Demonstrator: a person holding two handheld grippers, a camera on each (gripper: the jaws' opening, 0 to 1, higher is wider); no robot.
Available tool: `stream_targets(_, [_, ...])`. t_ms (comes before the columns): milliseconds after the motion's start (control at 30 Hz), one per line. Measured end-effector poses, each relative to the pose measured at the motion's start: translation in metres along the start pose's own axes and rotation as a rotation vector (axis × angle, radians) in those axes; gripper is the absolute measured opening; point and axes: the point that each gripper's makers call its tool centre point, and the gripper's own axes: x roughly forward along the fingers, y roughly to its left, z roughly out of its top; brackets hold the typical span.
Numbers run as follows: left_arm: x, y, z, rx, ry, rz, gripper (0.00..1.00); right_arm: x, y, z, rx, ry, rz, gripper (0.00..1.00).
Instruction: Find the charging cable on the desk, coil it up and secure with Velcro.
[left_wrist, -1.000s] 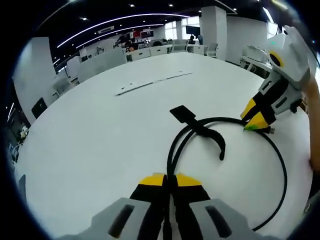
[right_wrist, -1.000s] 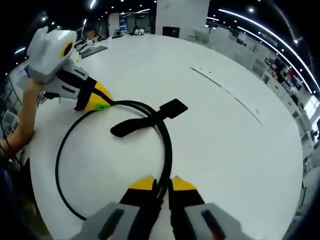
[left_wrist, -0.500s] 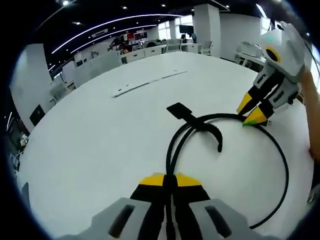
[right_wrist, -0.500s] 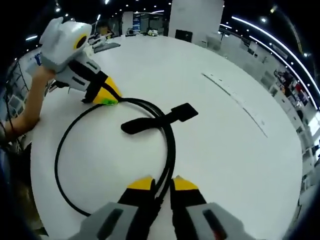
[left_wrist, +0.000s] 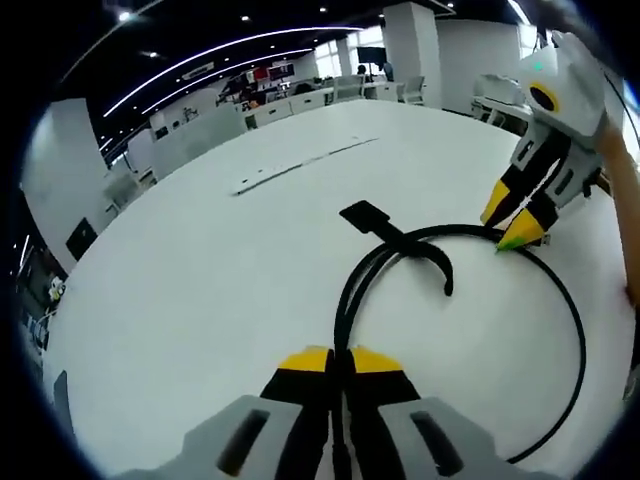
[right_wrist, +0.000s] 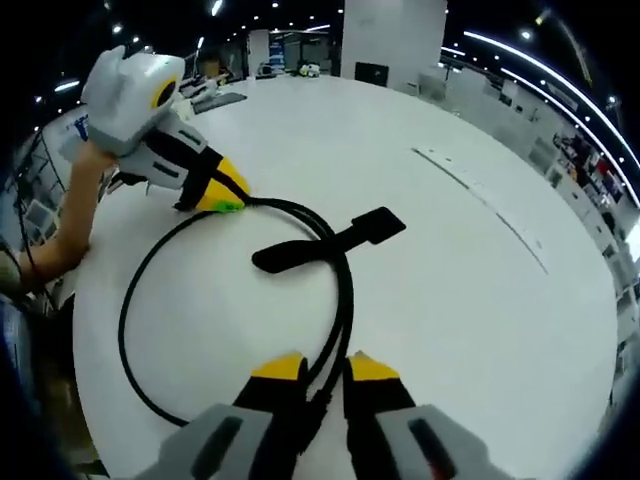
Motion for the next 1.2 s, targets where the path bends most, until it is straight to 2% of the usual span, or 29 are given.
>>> stream_targets(133, [-0.002,-0.003,0.001,-0.025,-0.01,0.004,0.06,0.001,0.001,0.001,-0.015,0.004,0.002,0.16])
stream_targets(300, [-0.003,-0.003,0.002,0.008,-0.021,-0.006,0.06,-0.001,-0.001,0.001,-0.019,-0.008,0.008,0.19])
stream_targets(567, [-0.001,-0.004,0.005,-0.002,-0.027,-0.011,0.06,-0.007,-0.002,-0.003,-0.029,-0.018,0.013,0.22])
stream_targets(767, [0.001,-0.003,0.006,0.013,-0.04,-0.011,0.06,-0.015,-0.004,0.003,-0.045,-0.059,-0.005,0.21])
stream_targets(833, [0.0,-0.004,0.006,0.022,-0.042,-0.013,0.06,-0.012,0.0,-0.005,-0.052,-0.032,0.017,0.21])
stream_targets(900, [0.0,-0.003,0.007,0.028,-0.046,-0.02,0.06,-0.011,-0.003,-0.005,-0.08,-0.028,0.006,0.21])
stream_targets(967, [0.001,-0.003,0.008,0.021,-0.051,-0.024,0.06,-0.013,0.0,0.004,-0.05,-0.076,0.03,0.17])
stream_targets(1033, [0.001,-0.004,0.009,0.02,-0.053,-0.025,0.06,-0.019,-0.001,0.014,-0.039,-0.126,0.035,0.17])
stream_targets(1133, [0.002,-0.005,0.01,0.023,-0.052,-0.025,0.06,-0.024,-0.015,0.027,-0.028,-0.19,-0.024,0.2])
stream_targets(1200, [0.002,-0.005,0.01,0.024,-0.052,-0.024,0.06,-0.024,-0.023,0.037,-0.076,-0.225,-0.066,0.25])
